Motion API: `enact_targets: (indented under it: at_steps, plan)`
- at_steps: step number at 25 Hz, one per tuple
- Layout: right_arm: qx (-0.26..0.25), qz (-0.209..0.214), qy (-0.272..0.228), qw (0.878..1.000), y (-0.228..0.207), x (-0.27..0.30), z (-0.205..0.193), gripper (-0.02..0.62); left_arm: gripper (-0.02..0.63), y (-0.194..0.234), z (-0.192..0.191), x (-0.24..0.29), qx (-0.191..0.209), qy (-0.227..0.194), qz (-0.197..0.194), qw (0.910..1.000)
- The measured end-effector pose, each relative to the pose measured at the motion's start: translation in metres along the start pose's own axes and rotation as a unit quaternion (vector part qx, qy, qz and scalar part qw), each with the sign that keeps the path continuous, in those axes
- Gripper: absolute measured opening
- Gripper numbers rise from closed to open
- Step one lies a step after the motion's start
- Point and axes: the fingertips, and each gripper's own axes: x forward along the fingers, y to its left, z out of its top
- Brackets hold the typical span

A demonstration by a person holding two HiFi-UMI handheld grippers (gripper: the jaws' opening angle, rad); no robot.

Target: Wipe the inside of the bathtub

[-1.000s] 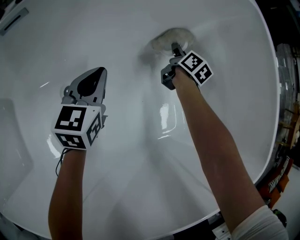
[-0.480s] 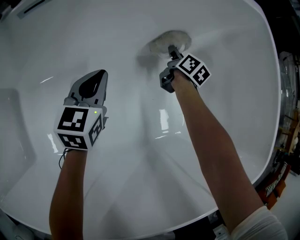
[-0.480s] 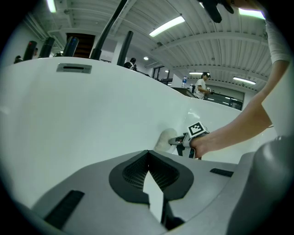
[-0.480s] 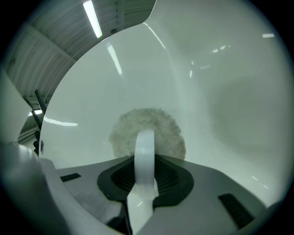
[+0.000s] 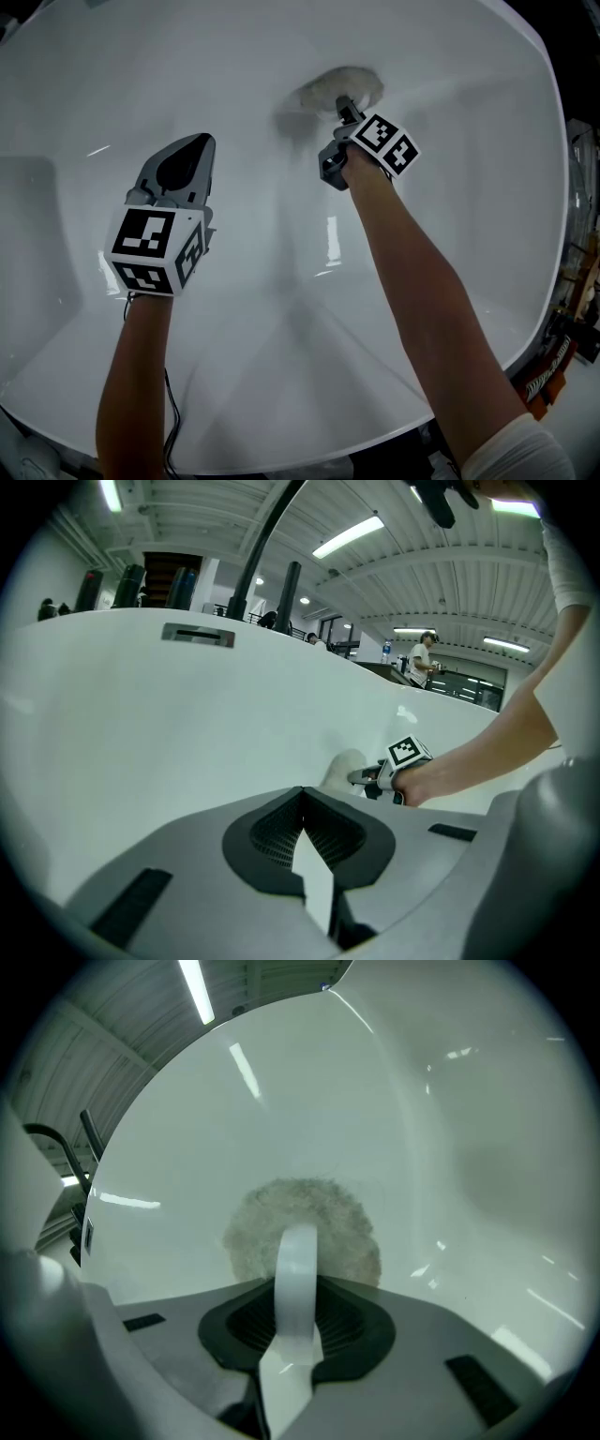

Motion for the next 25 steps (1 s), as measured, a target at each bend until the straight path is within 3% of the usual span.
enact_targets:
  at_steps: [4, 10, 25]
  plan:
    - [0.001, 0.005, 0.007, 1.0, -0.021, 0.007, 0.006, 0.081, 0.006, -0.014, -0.004, 0.021, -0.003, 0.001, 0.004, 1.0]
    - [0.0, 0.011, 0.017, 1.0, 0.001, 0.007, -0.002, 0.081, 0.006, -0.004, 0.0, 0.006, -0.006, 0.003, 0.009, 0.9999]
    - [-0.019, 0.015, 0.038, 0.999, 0.004, 0.008, 0.0, 0.081, 0.006, -0.004, 0.004, 0.002, -0.008, 0.006, 0.019, 0.9998]
